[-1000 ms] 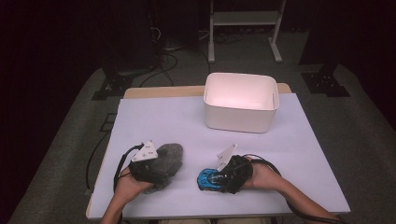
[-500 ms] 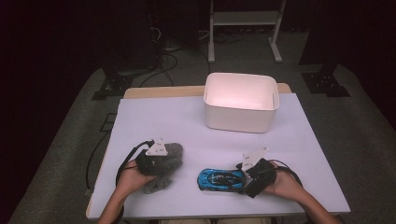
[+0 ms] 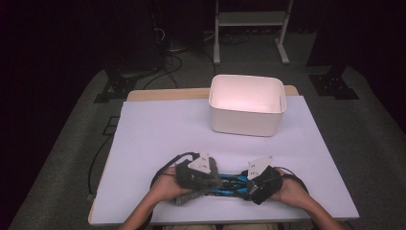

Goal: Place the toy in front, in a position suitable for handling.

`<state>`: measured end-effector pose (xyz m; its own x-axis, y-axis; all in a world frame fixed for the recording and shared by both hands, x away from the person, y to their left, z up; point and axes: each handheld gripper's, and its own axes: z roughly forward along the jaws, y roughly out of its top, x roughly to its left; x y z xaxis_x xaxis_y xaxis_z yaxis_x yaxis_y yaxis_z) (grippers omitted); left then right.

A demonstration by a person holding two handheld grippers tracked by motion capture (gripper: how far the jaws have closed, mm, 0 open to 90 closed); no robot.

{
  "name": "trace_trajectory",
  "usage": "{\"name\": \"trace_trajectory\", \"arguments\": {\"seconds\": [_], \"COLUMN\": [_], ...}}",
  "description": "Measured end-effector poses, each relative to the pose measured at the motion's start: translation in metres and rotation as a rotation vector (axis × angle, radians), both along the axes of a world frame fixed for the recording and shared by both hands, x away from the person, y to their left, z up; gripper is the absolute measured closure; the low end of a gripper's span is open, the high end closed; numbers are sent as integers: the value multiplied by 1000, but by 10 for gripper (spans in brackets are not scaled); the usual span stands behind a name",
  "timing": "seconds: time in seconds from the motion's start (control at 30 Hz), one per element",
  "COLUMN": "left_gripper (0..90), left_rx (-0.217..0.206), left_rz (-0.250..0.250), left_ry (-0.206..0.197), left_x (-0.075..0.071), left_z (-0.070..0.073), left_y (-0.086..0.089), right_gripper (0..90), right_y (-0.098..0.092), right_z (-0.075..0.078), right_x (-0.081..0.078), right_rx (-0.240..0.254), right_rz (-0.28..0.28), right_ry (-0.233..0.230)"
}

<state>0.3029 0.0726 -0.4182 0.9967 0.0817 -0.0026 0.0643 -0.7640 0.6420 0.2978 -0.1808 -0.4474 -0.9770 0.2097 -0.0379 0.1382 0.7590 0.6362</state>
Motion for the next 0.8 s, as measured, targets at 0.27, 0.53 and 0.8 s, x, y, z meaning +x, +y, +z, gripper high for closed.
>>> {"name": "trace_trajectory", "arguments": {"seconds": [0.27,0.53,0.8], "left_gripper": [782,781,775], "left_rx": [8,-31,-21], "left_rz": [80,69,32], "left_ry": [47,91,72], "left_x": [8,13,19], "left_z": [-6,-5,0], "left_y": [34,35,10], "right_gripper": [213,220,223], "right_y": [6,10,18], "right_z": [-3,-3,1], "right_x": [0,5,14], "right_rx": [-6,-17,-61], "right_rz": [17,53,115], "right_ry": [-24,-16,-20]}}
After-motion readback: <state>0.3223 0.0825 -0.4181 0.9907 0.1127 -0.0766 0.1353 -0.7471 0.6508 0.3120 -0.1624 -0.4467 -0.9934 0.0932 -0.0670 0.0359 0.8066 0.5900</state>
